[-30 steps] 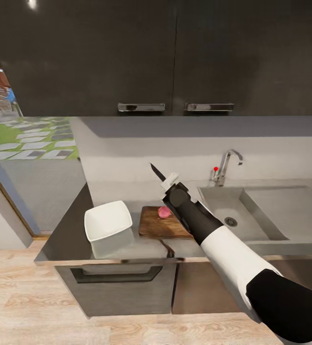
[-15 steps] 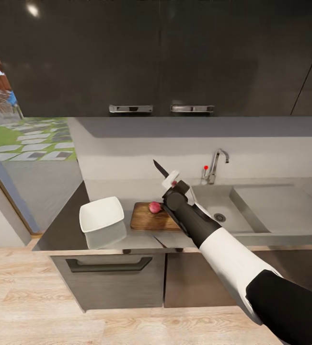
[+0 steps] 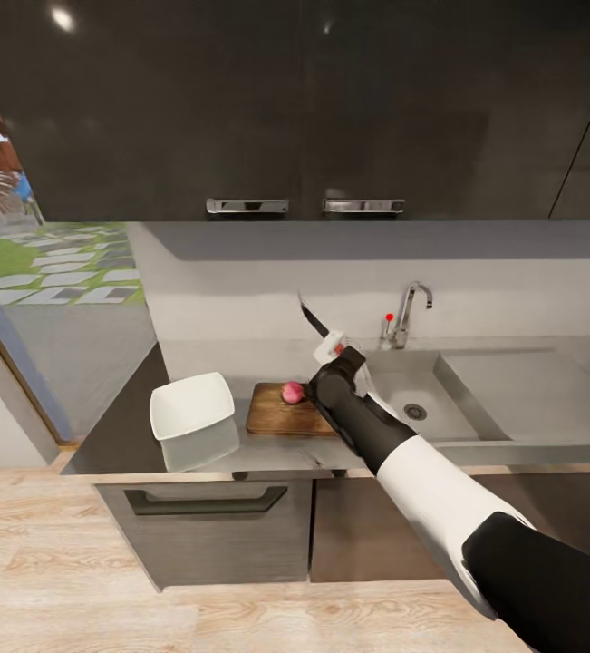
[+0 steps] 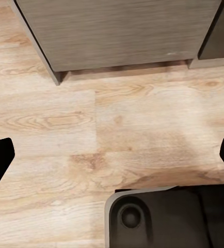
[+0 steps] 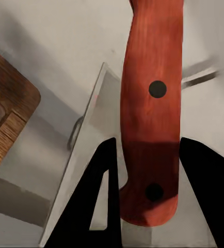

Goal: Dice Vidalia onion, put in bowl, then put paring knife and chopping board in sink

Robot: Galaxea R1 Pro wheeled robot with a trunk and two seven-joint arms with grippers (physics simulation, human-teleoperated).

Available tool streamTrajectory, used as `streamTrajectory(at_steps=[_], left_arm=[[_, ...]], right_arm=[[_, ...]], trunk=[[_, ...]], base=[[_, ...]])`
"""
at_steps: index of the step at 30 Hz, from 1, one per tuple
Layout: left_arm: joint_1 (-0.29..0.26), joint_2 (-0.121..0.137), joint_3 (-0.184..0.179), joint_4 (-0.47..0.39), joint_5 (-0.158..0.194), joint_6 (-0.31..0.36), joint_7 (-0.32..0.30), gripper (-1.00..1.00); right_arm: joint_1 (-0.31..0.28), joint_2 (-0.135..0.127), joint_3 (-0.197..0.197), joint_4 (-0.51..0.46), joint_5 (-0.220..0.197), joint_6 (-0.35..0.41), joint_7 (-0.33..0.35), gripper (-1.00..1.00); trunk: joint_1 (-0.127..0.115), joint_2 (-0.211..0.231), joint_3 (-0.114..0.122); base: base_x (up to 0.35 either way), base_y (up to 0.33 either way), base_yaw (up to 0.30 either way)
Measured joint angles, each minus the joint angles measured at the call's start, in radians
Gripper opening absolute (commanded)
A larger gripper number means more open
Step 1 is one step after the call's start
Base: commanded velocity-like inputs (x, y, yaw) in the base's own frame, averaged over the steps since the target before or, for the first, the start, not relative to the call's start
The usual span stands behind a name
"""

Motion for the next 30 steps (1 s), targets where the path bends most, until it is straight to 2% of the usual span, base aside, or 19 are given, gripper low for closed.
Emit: streamTrajectory(at_steps=[6,17,19,20,22,25,30], left_arm=[[0.000,0.000,0.000,0.000,0.000,0.001,0.000,1.00],[0.000,0.000,0.000,0.001,0.000,0.001,0.000,1.00],[0.001,0.000,0.000,0.001,0.000,0.001,0.000,1.00],[0.000,0.000,0.000,0.001,0.000,0.001,0.000,1.00],[0.000,0.000,0.000,0.001,0.000,0.001,0.000,1.00],[0.000,0.000,0.000,0.001,0.000,0.001,0.000,1.00],[0.000,0.000,0.000,0.001,0.000,0.001,0.000,1.00]], right_arm=[[0.002,0.000,0.000,0.099,-0.002,-0.088,-0.006,-1.00],[0.003,0.000,0.007,0.123,-0.002,-0.116,-0.008,-1.00],[0.011,0.000,0.028,0.123,-0.003,-0.117,-0.009,-1.00],[0.023,0.000,0.059,0.123,-0.006,-0.122,-0.009,-1.00],[0.034,0.000,0.094,0.122,-0.004,-0.142,-0.011,-1.00],[0.047,0.000,0.115,0.122,-0.005,-0.172,-0.014,-1.00],[0.077,0.000,0.125,0.116,-0.005,-0.191,-0.039,-1.00]], trunk=[[0.000,0.000,0.000],[0.000,0.000,0.000],[0.000,0.000,0.000],[0.000,0.000,0.000],[0.000,0.000,0.000],[0.000,0.000,0.000],[0.000,0.000,0.000]], base=[[0.000,-0.253,0.000],[0.000,-0.085,0.000],[0.000,-0.003,0.000],[0.000,-0.001,0.000],[0.000,0.000,0.000],[0.000,0.000,0.000],[0.000,0.000,0.000]])
